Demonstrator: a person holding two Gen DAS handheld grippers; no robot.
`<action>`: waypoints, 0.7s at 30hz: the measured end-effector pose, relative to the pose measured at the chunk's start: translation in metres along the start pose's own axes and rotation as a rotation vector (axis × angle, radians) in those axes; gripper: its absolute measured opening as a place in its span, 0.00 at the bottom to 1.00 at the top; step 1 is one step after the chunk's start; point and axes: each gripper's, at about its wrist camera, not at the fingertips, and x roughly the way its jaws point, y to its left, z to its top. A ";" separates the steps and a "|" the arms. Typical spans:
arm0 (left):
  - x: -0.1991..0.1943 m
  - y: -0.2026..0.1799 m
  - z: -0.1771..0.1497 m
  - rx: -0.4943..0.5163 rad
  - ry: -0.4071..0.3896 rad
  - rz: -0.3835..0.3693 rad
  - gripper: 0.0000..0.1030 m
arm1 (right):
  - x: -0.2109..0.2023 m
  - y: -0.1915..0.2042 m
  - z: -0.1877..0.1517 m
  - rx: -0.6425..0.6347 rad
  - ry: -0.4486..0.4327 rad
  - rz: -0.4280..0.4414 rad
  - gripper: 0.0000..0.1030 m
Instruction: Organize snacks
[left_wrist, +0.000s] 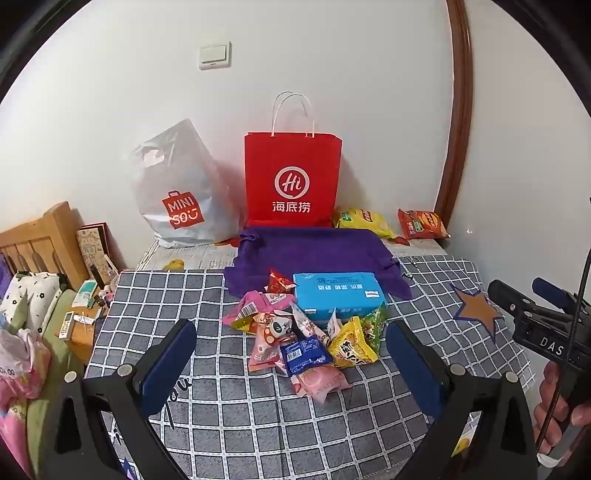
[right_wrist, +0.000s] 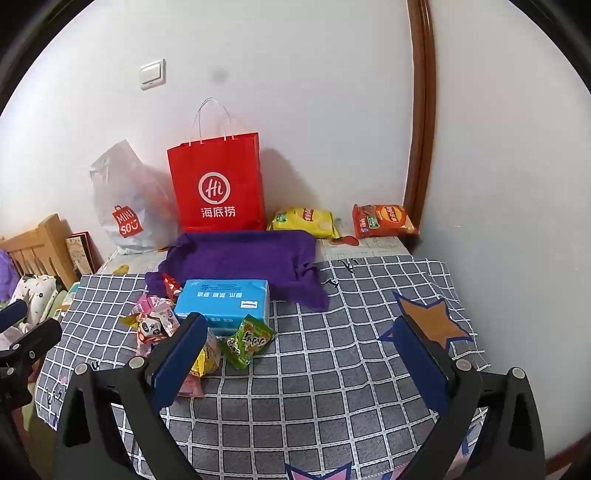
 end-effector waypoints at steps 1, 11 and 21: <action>0.000 0.001 0.000 -0.001 0.000 0.001 1.00 | 0.000 -0.002 0.001 0.003 0.000 0.001 0.97; 0.002 0.004 -0.005 -0.009 0.000 -0.001 1.00 | 0.001 -0.001 0.000 0.010 0.000 0.009 0.97; 0.001 0.004 -0.009 -0.013 -0.002 -0.003 1.00 | -0.002 -0.001 -0.001 0.012 0.001 0.015 0.97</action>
